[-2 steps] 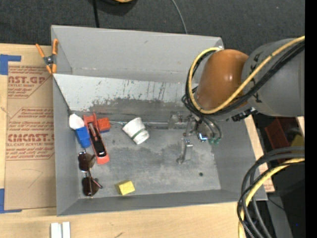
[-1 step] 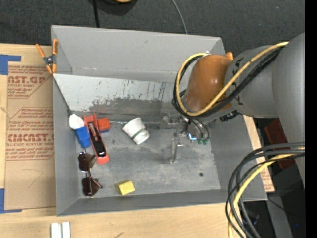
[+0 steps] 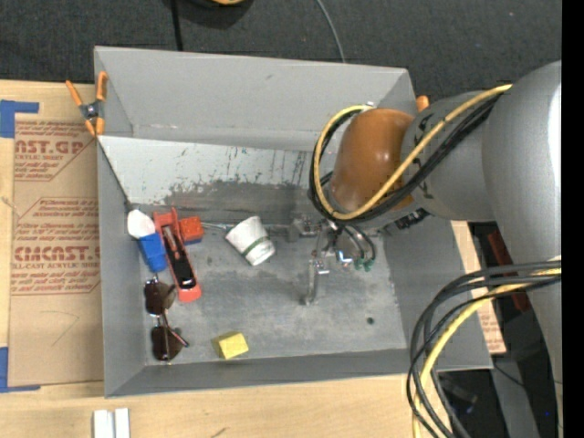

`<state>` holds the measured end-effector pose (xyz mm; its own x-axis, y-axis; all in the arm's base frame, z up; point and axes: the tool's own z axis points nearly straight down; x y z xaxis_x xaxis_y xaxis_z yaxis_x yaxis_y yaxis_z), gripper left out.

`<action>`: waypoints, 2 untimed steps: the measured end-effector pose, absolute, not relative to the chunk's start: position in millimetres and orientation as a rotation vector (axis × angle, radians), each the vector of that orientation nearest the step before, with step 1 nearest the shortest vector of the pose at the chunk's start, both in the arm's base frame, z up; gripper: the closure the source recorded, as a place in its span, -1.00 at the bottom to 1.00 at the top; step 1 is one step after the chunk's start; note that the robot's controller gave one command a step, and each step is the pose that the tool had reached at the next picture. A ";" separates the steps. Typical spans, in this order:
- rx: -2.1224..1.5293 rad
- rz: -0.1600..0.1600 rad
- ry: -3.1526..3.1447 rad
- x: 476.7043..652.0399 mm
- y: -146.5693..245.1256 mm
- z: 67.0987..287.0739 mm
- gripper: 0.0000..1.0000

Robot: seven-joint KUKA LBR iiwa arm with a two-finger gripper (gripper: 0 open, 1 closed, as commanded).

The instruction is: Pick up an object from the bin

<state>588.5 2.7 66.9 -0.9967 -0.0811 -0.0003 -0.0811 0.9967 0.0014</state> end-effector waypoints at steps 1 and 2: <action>-0.172 0.001 3.129 591.8 22.0 70.4 -1.00; -0.087 0.004 3.137 589.6 40.6 70.0 -1.00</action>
Offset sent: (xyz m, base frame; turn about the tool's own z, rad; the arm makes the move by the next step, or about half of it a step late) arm 0.0006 0.0377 0.0034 0.0255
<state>589.6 40.6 70.0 -0.9985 -0.0553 -0.0033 -0.0553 0.9985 0.0027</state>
